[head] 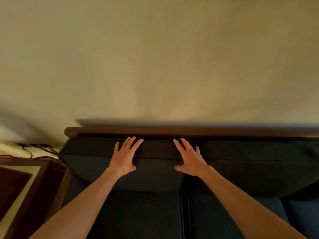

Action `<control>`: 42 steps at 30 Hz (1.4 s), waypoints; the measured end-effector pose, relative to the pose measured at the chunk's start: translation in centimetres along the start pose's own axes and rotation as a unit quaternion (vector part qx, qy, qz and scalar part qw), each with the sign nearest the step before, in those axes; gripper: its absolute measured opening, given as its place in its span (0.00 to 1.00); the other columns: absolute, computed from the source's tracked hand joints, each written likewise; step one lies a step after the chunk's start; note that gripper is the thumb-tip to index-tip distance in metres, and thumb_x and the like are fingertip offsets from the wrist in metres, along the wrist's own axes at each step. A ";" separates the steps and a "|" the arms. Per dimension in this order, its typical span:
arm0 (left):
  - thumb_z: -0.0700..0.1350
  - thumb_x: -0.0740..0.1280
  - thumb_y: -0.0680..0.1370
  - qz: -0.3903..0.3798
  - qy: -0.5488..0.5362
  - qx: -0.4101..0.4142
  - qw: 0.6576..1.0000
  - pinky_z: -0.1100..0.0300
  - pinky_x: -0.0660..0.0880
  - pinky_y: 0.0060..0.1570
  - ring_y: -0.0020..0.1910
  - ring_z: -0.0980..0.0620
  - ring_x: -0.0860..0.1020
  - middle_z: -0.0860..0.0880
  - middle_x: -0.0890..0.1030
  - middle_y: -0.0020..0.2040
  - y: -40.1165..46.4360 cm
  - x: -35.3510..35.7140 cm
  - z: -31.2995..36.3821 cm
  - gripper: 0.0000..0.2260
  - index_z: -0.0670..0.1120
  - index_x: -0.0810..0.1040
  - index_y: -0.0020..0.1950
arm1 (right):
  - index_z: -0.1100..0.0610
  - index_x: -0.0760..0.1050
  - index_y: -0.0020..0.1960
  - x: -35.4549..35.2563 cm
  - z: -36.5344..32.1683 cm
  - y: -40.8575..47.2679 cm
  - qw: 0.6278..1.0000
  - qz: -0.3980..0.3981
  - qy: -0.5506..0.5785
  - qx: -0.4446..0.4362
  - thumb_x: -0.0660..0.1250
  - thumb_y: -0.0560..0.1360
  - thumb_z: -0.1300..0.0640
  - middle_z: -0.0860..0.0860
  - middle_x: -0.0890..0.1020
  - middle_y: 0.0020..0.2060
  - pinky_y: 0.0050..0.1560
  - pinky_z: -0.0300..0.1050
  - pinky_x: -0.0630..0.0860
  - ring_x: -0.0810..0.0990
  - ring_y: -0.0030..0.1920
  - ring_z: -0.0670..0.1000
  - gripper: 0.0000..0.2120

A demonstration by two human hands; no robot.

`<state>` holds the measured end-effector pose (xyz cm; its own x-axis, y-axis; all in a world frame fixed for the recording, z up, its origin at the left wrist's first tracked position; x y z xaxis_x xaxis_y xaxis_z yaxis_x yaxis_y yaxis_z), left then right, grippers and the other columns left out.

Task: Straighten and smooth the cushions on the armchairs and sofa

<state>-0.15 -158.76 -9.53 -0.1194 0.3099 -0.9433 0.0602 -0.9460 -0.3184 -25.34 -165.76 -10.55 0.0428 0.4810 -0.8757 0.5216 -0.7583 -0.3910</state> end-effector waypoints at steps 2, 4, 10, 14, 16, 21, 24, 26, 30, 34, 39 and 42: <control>0.50 0.79 0.67 -0.003 0.014 -0.016 1.000 0.35 0.46 0.74 0.79 0.48 0.41 0.50 0.46 0.81 -0.4 -0.1 -4.1 0.56 0.60 0.40 0.79 | 0.44 0.36 0.79 1.0 -1.6 0.5 0.998 0.002 0.023 0.052 0.75 0.72 0.49 0.51 0.40 0.79 0.71 0.61 0.66 0.51 0.78 0.60 0.53; 0.51 0.81 0.63 -0.009 0.028 -0.053 0.998 0.32 0.46 0.72 0.79 0.46 0.42 0.48 0.49 0.80 -0.6 -0.2 -8.0 0.59 0.60 0.40 0.79 | 0.43 0.36 0.79 1.4 -2.5 0.5 0.995 0.010 0.035 0.093 0.77 0.71 0.53 0.52 0.41 0.79 0.59 0.55 0.77 0.63 0.73 0.62 0.55; 0.56 0.79 0.61 0.036 0.097 -0.091 0.990 0.33 0.63 0.64 0.71 0.46 0.66 0.50 0.70 0.68 -2.0 -1.8 -11.9 0.48 0.52 0.59 0.75 | 0.44 0.38 0.79 1.0 -4.3 0.4 0.990 0.027 -0.025 0.133 0.76 0.72 0.54 0.57 0.49 0.77 0.48 0.52 0.79 0.71 0.66 0.62 0.53; 0.52 0.80 0.60 0.099 0.099 -0.047 0.989 0.39 0.67 0.57 0.61 0.47 0.73 0.52 0.77 0.59 -4.4 -1.2 -11.9 0.38 0.51 0.70 0.67 | 0.45 0.39 0.79 0.9 -4.5 -1.5 0.989 0.046 -0.063 0.127 0.74 0.74 0.52 0.56 0.54 0.75 0.47 0.52 0.80 0.70 0.67 0.60 0.50; 0.51 0.81 0.57 0.113 0.090 -0.031 0.989 0.40 0.68 0.54 0.59 0.47 0.75 0.51 0.78 0.56 -4.9 -0.3 -12.3 0.38 0.50 0.72 0.65 | 0.45 0.38 0.79 1.9 -4.5 -2.5 0.989 0.049 -0.065 0.127 0.73 0.74 0.51 0.56 0.53 0.75 0.46 0.52 0.80 0.69 0.68 0.59 0.50; 0.53 0.82 0.56 0.088 0.068 -0.026 0.993 0.41 0.68 0.57 0.61 0.45 0.72 0.49 0.72 0.60 -3.1 -0.9 -13.0 0.41 0.50 0.69 0.65 | 0.49 0.34 0.79 1.9 -6.0 -2.0 0.980 0.085 -0.100 0.152 0.72 0.74 0.55 0.58 0.43 0.79 0.65 0.60 0.72 0.57 0.76 0.63 0.52; 0.54 0.81 0.58 0.065 0.061 -0.041 0.995 0.42 0.67 0.61 0.65 0.45 0.68 0.48 0.68 0.64 -2.5 -1.3 -13.0 0.43 0.51 0.65 0.69 | 0.50 0.33 0.79 2.6 -9.2 -1.3 0.980 0.087 -0.147 0.102 0.74 0.70 0.55 0.55 0.37 0.79 0.73 0.68 0.51 0.42 0.78 0.64 0.56; 0.54 0.80 0.59 0.059 0.057 -0.051 0.995 0.42 0.66 0.63 0.68 0.45 0.66 0.48 0.66 0.67 -2.5 -1.1 -12.7 0.45 0.51 0.62 0.71 | 0.48 0.28 0.77 3.8 -10.3 -1.1 0.984 0.056 -0.149 0.086 0.71 0.72 0.51 0.53 0.34 0.78 0.73 0.72 0.45 0.36 0.78 0.63 0.56; 0.52 0.78 0.67 0.052 0.041 -0.052 0.996 0.39 0.57 0.72 0.79 0.44 0.51 0.45 0.55 0.79 -2.8 -0.1 -12.6 0.51 0.48 0.49 0.79 | 0.46 0.29 0.77 2.5 -9.5 0.7 0.992 -0.006 -0.098 0.077 0.67 0.76 0.50 0.49 0.33 0.78 0.74 0.72 0.42 0.33 0.77 0.60 0.50; 0.50 0.73 0.73 0.005 0.036 -0.043 0.998 0.40 0.43 0.75 0.78 0.46 0.36 0.47 0.35 0.80 -3.3 0.7 -12.4 0.54 0.46 0.29 0.76 | 0.44 0.31 0.78 1.1 -8.9 1.1 0.993 -0.073 -0.066 0.068 0.66 0.77 0.53 0.47 0.33 0.78 0.73 0.70 0.41 0.33 0.78 0.58 0.47; 0.48 0.67 0.78 -0.065 0.020 -0.057 0.996 0.43 0.44 0.76 0.79 0.46 0.38 0.47 0.34 0.79 -4.5 -0.1 -11.2 0.45 0.45 0.33 0.78 | 0.47 0.34 0.79 0.0 -9.6 0.6 0.989 -0.107 -0.064 0.075 0.66 0.77 0.53 0.49 0.35 0.79 0.73 0.70 0.43 0.35 0.78 0.58 0.46; 0.48 0.59 0.83 -0.105 -0.016 -0.072 0.992 0.44 0.47 0.77 0.80 0.46 0.43 0.46 0.41 0.81 -6.0 -2.6 -9.5 0.35 0.43 0.39 0.80 | 0.50 0.37 0.80 -2.4 -11.0 -1.0 0.990 -0.098 -0.066 0.077 0.67 0.77 0.56 0.51 0.39 0.80 0.74 0.69 0.46 0.38 0.79 0.58 0.45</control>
<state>9.25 -152.99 -6.05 -0.1752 0.4931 -0.8521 0.1706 -0.8372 -0.5196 -16.62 -161.31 -4.97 -0.1638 0.5708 -0.8046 0.3728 -0.7193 -0.5862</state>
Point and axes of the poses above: each hand's wrist, its own y-axis towards the middle knuckle, its own x-axis out of the palm, z = x × y, the point moved 4 cm from there along y, towards the middle knuckle
